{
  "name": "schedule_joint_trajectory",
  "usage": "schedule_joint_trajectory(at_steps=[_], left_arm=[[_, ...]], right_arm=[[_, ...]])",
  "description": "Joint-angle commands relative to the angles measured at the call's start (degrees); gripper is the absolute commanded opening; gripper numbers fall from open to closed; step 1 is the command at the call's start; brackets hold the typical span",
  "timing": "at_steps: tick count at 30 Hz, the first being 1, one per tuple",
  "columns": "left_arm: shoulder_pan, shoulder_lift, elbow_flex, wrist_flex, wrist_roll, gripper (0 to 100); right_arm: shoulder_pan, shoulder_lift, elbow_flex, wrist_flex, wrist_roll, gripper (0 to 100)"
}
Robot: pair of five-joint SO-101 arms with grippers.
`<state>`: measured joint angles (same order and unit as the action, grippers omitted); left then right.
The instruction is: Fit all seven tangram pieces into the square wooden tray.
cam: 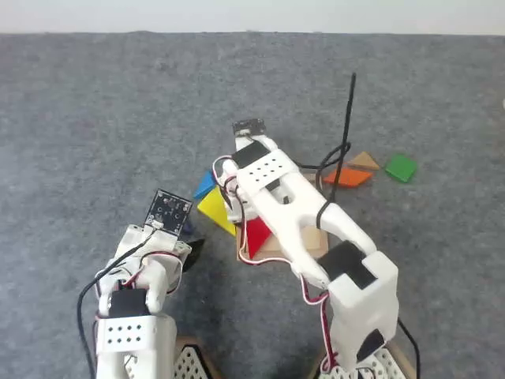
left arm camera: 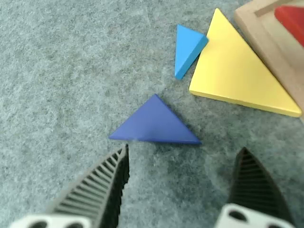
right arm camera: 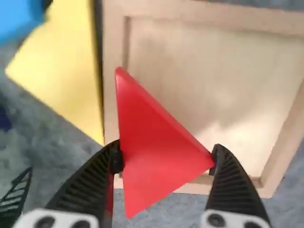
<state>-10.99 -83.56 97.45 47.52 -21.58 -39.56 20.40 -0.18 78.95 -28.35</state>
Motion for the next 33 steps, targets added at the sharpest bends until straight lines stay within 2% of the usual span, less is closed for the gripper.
schedule_joint_trajectory(at_steps=[1,7,13,27,33], left_arm=[[0.18,-0.62,-0.57,-1.23,-0.62,33],[0.18,-0.62,-0.57,-1.23,-0.62,33],[0.18,-0.62,-0.57,-1.23,-0.62,33],[0.18,-0.62,-0.57,-1.23,-0.62,33],[0.18,-0.62,-0.57,-1.23,-0.62,33]], right_arm=[[-0.4,0.04,-2.9,0.57,-3.16,14.8],[0.48,0.22,-4.22,-0.75,-2.73,15.4],[0.48,0.22,-5.27,-3.91,-2.81,25.4],[0.22,0.31,-5.1,-4.35,-2.81,26.6],[0.22,0.31,-5.01,-3.03,-2.81,37.4]])
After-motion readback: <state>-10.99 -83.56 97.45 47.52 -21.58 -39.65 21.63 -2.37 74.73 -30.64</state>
